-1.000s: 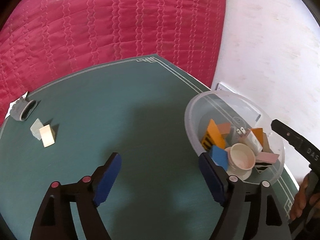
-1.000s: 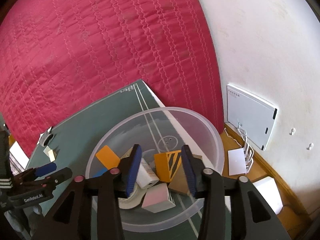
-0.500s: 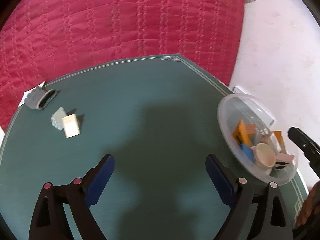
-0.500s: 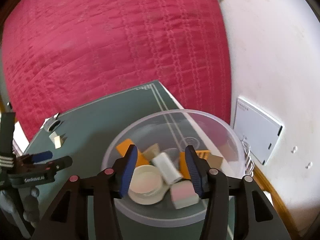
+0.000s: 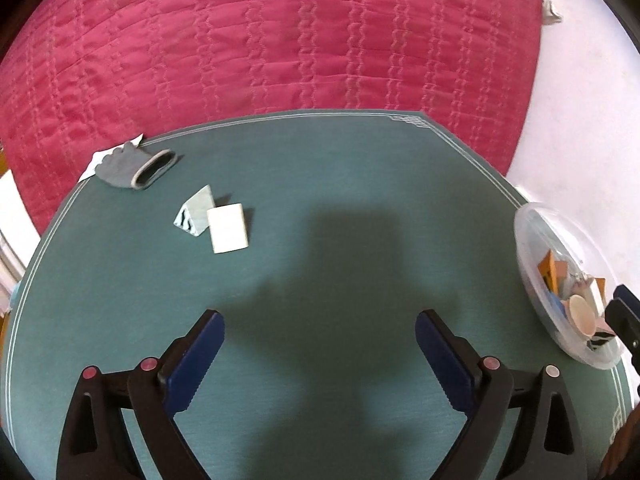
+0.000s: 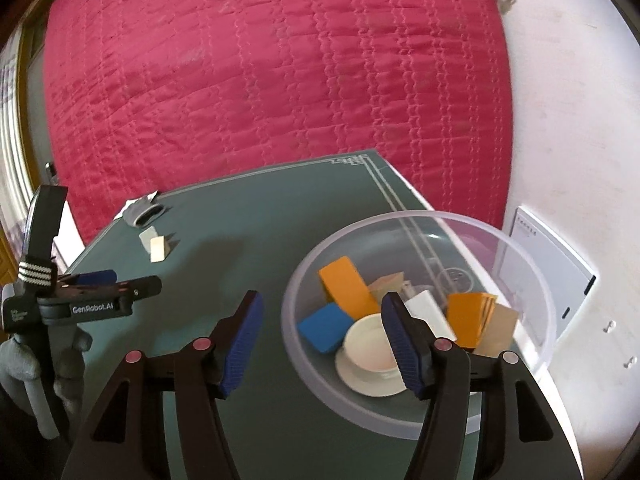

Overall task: Organize rigid objects
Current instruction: 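Move both grippers back from the bowl toward the last two blocks, then grasp the pale wooden cube with the right gripper and lift it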

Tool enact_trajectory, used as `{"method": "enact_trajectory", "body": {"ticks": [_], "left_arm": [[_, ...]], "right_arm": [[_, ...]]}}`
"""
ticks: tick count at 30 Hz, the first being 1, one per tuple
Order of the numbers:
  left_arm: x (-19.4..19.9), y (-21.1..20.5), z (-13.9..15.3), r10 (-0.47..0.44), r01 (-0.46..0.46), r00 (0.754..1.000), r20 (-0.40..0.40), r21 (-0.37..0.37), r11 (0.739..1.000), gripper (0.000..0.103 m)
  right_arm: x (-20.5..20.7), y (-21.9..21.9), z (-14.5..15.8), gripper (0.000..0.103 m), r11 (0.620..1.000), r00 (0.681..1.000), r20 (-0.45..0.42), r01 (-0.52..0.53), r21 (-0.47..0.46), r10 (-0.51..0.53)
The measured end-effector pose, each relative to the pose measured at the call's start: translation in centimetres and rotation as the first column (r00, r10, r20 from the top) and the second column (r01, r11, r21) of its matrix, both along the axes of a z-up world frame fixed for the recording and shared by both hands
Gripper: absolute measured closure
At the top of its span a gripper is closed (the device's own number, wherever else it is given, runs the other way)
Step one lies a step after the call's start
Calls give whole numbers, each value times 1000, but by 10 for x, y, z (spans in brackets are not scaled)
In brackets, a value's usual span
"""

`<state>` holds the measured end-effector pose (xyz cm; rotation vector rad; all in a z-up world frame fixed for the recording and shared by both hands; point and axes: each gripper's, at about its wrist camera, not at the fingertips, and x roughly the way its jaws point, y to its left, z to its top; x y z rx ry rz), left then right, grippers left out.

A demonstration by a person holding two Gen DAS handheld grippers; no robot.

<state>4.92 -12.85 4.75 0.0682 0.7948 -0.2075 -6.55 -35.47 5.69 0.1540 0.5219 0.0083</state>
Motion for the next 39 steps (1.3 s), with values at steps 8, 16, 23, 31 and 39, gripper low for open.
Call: {"method": "enact_trajectory", "body": {"ticks": [8, 16, 23, 31, 39], "left_arm": [[0, 13, -1, 38, -39, 999, 15, 28, 999, 4], [0, 28, -1, 64, -66, 997, 32, 59, 996, 4], [1, 45, -4, 86, -89, 996, 39, 84, 992, 4], [5, 75, -9, 134, -136, 991, 27, 86, 987, 4], [13, 105, -12, 201, -200, 980, 0, 91, 975, 4]], "right_arm": [[4, 16, -3, 40, 999, 999, -17, -38, -5, 38], [11, 39, -3, 40, 995, 995, -35, -95, -11, 94], [26, 63, -5, 40, 986, 984, -65, -165, 14, 166], [45, 92, -8, 40, 973, 969, -95, -228, 18, 229], [73, 126, -13, 40, 957, 949, -128, -291, 10, 290]]}}
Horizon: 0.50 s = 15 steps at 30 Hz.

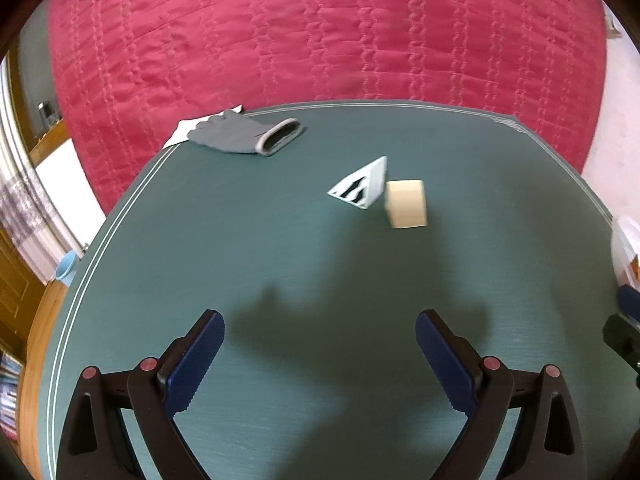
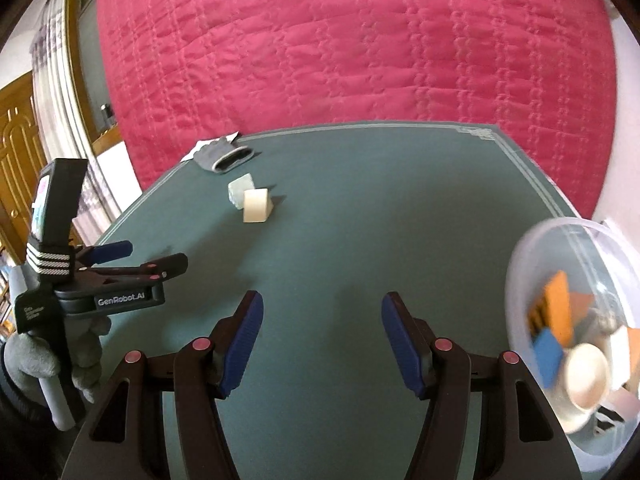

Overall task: Organize rigid objects
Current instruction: 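Grasp the pale wooden cube with the right gripper and lift it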

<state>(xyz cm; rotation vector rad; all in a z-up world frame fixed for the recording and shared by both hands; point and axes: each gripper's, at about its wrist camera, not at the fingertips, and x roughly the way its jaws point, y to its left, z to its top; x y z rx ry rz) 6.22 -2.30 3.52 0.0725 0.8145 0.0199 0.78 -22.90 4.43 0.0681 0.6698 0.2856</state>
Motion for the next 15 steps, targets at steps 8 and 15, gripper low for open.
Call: {"method": "enact_trajectory", "body": {"ticks": [8, 15], "left_arm": [[4, 19, -2, 31, -31, 999, -10, -15, 999, 4], [8, 34, -5, 66, -67, 997, -26, -40, 997, 4]], "right_arm": [[41, 38, -7, 40, 999, 998, -45, -52, 3, 52], [78, 64, -16, 40, 998, 995, -77, -67, 5, 67]]}}
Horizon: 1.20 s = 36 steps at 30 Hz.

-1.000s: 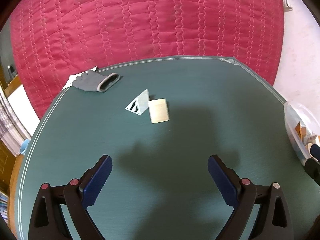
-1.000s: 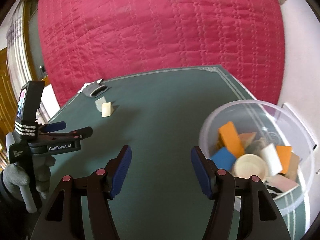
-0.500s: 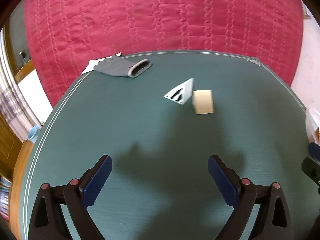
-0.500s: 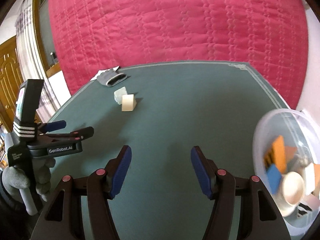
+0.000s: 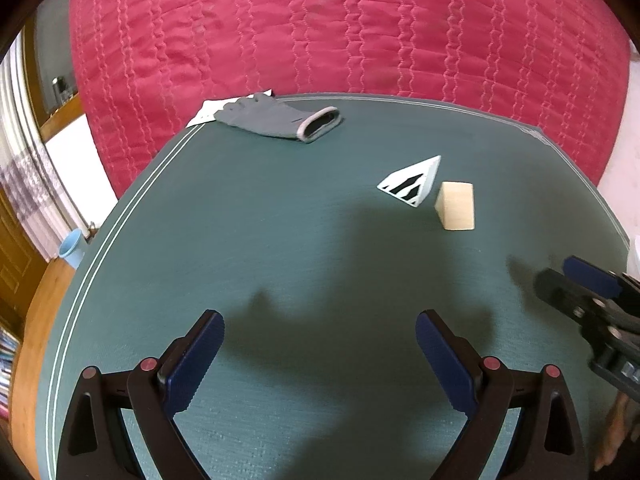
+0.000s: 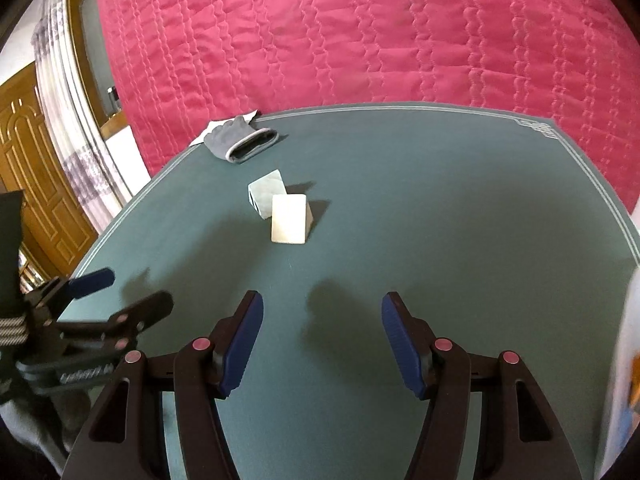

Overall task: Organize rigid objects
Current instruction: 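Grasp the pale wooden cube with the right gripper and lift it, then grasp the white black-striped triangle with the left gripper while the right holds the cube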

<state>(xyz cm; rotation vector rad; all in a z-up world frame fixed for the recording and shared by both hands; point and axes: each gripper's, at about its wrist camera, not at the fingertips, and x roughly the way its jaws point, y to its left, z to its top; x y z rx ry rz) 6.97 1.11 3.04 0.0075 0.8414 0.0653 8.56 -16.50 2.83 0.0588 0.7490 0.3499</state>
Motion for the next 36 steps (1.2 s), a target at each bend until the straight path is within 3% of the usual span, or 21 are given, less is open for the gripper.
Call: {"method": "enact_trajectory", "body": {"ticks": [18, 21, 28, 36], "left_arm": [[3, 7, -3, 13, -13, 1000, -19, -32, 999, 4], [3, 8, -4, 13, -14, 1000, -23, -38, 999, 4], [5, 9, -5, 16, -17, 999, -34, -49, 999, 4], [5, 9, -6, 18, -20, 999, -35, -51, 999, 4]], "right_arm": [[77, 51, -8, 42, 999, 996, -75, -54, 1, 54], [85, 57, -8, 45, 999, 996, -70, -49, -23, 48], [93, 59, -8, 69, 997, 998, -64, -22, -70, 18], [89, 50, -7, 69, 998, 998, -64, -16, -53, 13]]}}
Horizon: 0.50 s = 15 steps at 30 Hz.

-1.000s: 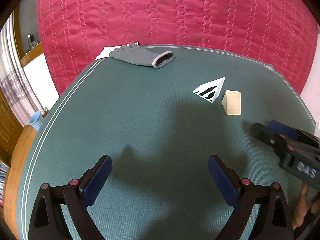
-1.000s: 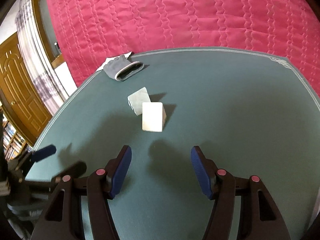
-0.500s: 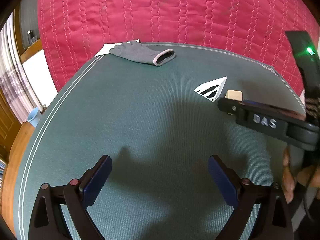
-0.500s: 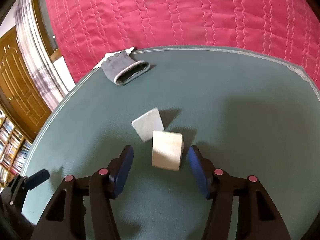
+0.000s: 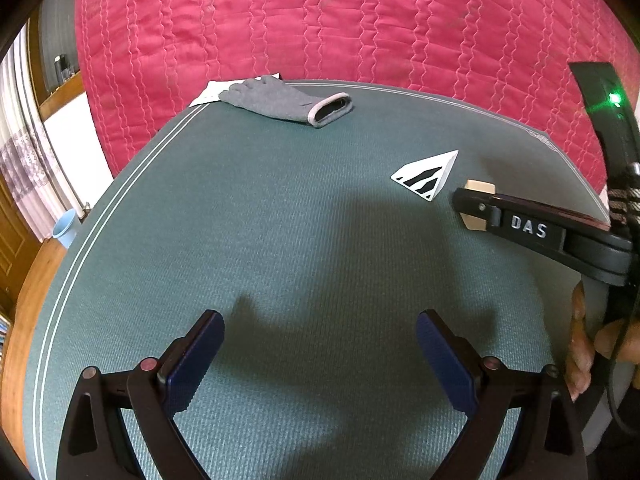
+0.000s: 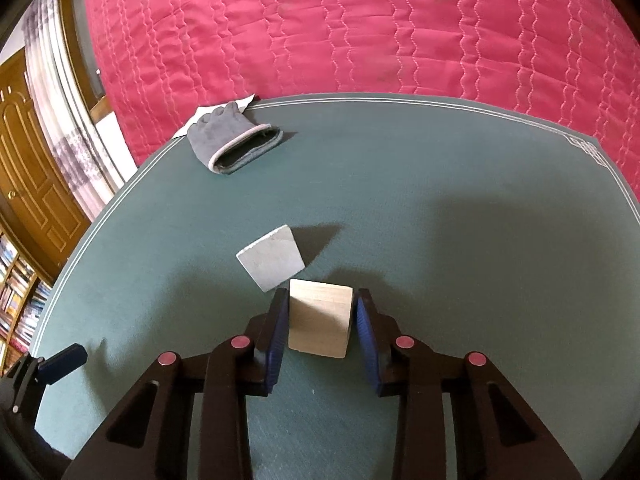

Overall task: Organize rigid objects
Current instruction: 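Grasp the white black-striped triangle with the left gripper while the right holds the cube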

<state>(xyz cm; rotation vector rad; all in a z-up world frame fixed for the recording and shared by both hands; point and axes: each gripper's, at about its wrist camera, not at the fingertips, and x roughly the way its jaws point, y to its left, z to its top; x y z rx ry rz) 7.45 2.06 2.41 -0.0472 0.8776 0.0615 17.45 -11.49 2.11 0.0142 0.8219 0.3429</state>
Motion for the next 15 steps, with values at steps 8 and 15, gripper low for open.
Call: {"method": "enact_trajectory", "body": {"ticks": [8, 15], "left_arm": [[1, 0, -1, 8, -8, 1000, 2, 7, 1000, 4], [5, 0, -3, 30, -29, 999, -20, 29, 999, 4]], "right_arm": [[-22, -23, 0, 69, 1000, 1000, 1, 9, 16, -9], [-50, -48, 1, 69, 1000, 1000, 12, 12, 28, -12]]}}
